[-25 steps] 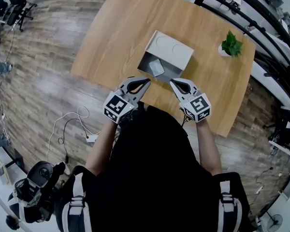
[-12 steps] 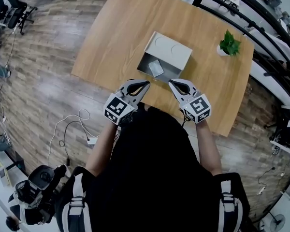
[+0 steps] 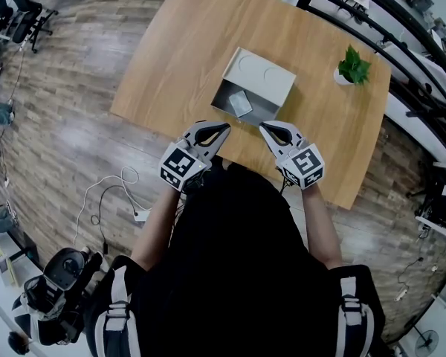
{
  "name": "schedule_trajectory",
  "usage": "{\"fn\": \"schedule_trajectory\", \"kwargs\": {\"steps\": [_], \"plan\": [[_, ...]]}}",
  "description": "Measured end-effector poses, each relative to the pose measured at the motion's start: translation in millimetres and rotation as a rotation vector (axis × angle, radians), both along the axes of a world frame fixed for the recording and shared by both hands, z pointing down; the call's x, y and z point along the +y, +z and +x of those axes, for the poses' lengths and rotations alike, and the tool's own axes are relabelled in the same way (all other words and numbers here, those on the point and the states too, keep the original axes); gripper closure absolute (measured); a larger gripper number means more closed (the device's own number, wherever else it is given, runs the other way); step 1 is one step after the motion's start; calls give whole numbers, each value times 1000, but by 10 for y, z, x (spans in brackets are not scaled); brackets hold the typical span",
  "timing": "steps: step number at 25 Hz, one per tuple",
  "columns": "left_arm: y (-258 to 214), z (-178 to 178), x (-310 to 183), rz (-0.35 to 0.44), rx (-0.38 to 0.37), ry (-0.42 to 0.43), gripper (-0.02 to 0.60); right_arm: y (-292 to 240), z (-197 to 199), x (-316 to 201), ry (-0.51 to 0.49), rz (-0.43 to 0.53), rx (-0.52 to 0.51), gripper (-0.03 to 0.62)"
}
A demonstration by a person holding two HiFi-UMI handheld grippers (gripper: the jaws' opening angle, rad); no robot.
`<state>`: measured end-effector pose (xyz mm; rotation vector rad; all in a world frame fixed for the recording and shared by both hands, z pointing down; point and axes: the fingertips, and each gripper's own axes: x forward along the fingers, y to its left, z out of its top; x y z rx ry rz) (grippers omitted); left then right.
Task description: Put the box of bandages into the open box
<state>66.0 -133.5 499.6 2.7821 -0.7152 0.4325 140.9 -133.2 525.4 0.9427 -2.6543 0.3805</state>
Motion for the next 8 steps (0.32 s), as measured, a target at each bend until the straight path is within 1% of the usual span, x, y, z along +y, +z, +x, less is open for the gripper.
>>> {"fn": "schedule_trajectory", "kwargs": {"steps": [8], "plan": [[-5, 4, 13, 1, -2, 2, 558, -11, 14, 23, 3, 1, -1, 571]]}}
